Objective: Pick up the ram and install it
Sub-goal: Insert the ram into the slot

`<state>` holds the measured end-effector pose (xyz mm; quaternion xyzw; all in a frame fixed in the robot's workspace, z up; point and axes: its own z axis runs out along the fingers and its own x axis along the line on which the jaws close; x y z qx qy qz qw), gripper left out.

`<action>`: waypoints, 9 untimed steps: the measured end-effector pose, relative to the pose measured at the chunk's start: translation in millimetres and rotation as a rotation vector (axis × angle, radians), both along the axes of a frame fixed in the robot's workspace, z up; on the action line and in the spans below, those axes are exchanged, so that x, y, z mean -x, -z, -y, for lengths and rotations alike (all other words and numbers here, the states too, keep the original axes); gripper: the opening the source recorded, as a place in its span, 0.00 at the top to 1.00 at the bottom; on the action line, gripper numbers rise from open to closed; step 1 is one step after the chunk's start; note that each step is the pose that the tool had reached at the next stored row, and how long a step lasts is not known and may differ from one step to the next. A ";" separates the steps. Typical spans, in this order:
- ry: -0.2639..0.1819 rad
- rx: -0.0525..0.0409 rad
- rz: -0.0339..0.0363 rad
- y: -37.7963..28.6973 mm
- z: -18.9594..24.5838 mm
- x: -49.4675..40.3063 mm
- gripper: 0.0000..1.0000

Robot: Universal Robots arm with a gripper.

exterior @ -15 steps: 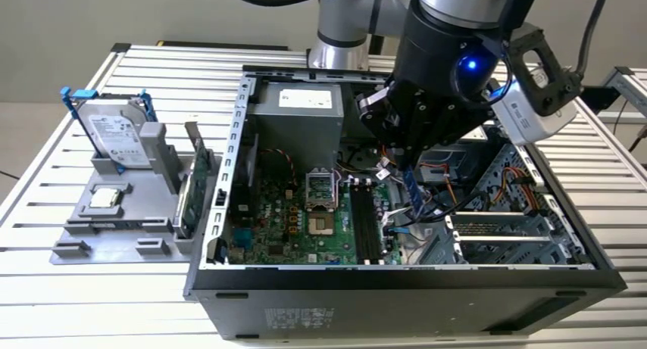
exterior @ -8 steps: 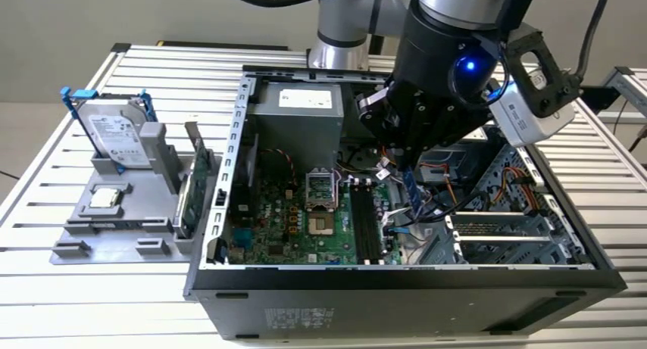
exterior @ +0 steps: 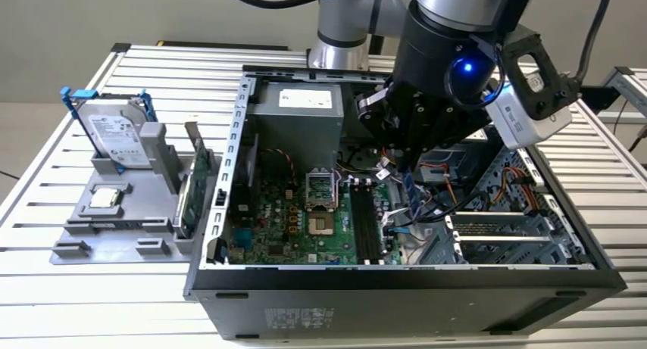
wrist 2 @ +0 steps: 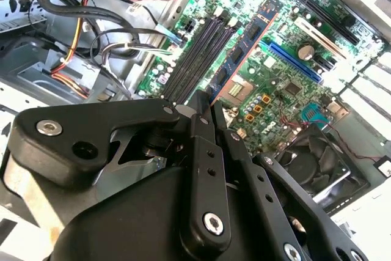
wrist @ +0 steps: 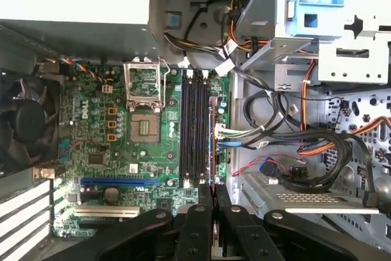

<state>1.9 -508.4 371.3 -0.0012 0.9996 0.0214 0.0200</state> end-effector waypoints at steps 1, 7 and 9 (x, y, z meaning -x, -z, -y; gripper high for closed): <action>0.003 0.0002 0.0000 0.2 0.0 0.0 1.00; 0.017 0.0018 0.0000 1.0 -0.1 0.0 1.00; 0.023 0.0023 0.0000 1.3 -0.1 0.0 1.00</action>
